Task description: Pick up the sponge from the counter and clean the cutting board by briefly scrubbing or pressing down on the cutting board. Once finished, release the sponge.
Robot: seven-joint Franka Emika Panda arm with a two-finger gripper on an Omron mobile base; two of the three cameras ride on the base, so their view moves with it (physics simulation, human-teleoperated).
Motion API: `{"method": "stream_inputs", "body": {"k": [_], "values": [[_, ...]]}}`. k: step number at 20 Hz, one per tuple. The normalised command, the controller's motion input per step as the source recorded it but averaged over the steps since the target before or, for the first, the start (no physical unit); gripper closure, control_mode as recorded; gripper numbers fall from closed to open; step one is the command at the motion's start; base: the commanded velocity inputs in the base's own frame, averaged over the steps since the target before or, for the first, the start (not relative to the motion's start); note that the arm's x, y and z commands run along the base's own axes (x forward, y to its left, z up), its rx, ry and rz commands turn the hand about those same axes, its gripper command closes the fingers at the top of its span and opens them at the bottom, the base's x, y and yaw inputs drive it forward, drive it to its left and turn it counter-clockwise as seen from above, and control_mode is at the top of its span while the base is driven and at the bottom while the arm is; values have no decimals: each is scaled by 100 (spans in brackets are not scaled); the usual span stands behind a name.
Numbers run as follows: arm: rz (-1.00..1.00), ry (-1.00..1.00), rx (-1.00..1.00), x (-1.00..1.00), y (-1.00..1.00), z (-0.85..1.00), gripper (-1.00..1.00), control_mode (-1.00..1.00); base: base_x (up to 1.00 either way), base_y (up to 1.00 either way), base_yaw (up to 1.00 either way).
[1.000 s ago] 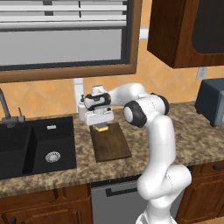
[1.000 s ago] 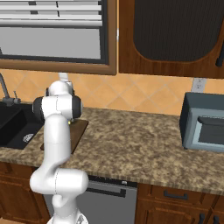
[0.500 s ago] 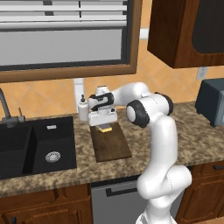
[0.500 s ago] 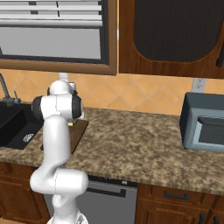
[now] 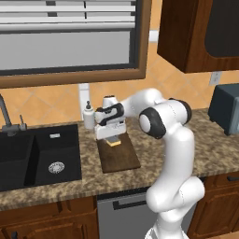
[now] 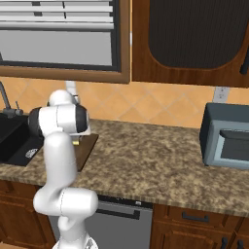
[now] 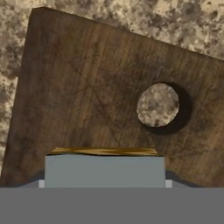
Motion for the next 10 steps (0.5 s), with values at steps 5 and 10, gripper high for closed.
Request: {"method": "stream_inputs", "body": {"k": [5,10], "values": [[-2,-10,0,-64,0,-50,100,-100,0,0,0],[0,-5,5,-72,0,-45,100,-100,0,0,0]]}}
